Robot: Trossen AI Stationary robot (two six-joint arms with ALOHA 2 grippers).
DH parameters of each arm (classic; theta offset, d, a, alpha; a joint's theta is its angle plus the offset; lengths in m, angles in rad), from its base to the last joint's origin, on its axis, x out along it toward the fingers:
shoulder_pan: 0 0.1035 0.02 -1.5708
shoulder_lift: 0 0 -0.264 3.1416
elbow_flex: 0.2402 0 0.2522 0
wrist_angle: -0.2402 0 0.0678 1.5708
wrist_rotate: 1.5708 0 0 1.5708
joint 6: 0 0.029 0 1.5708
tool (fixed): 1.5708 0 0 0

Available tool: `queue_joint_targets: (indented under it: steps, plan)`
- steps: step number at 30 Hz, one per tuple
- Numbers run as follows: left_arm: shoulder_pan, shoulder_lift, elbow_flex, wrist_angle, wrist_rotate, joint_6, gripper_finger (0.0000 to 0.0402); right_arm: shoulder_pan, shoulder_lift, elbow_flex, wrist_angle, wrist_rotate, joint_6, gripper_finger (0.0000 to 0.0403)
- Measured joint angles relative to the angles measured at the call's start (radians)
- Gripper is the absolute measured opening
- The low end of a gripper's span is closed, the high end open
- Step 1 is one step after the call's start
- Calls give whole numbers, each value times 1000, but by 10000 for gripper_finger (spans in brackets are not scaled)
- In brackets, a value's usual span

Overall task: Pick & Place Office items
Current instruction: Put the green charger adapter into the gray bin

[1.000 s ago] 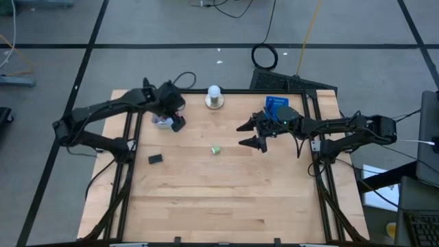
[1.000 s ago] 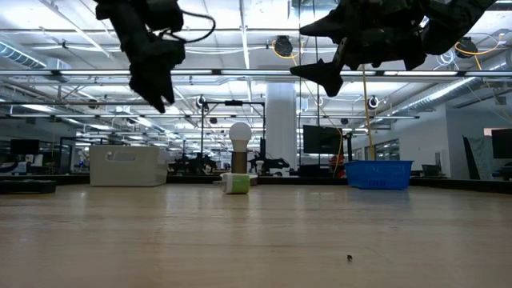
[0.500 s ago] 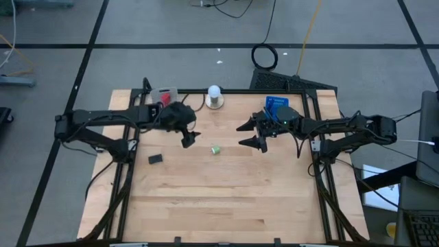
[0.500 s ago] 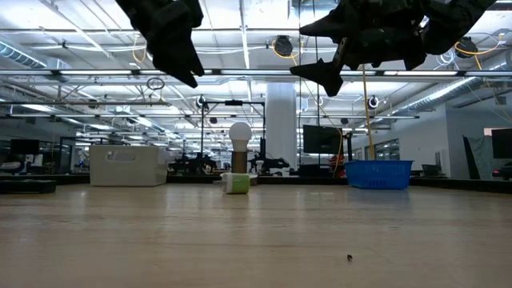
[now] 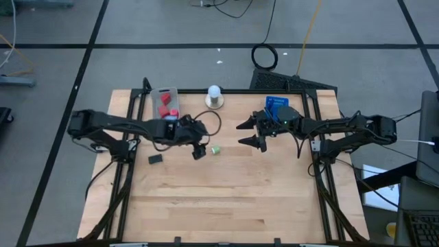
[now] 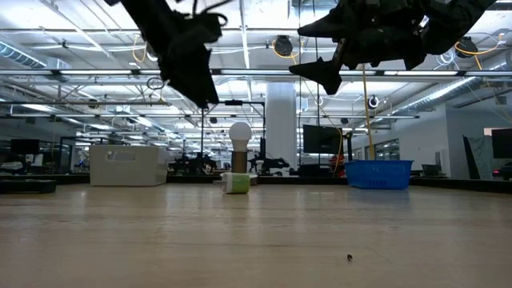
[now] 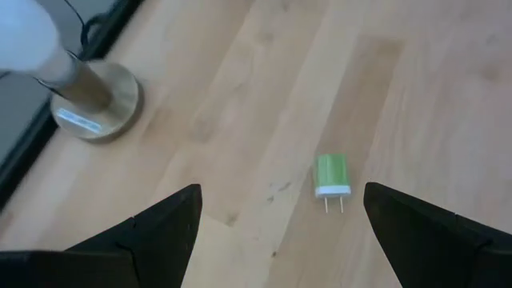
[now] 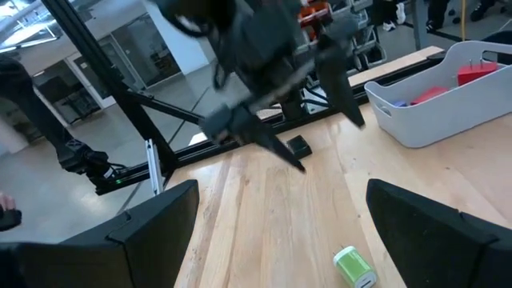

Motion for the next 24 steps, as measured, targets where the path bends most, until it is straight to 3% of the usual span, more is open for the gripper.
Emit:
queue_joint_targets:
  steps: [8,24]
  plan:
    - [-3,132,0,101,22,-46,351,0,0,0,0,0,1,352]
    - [-21,243,0,195,78,-110,351,-1,0,0,-7,-5,-42,352]
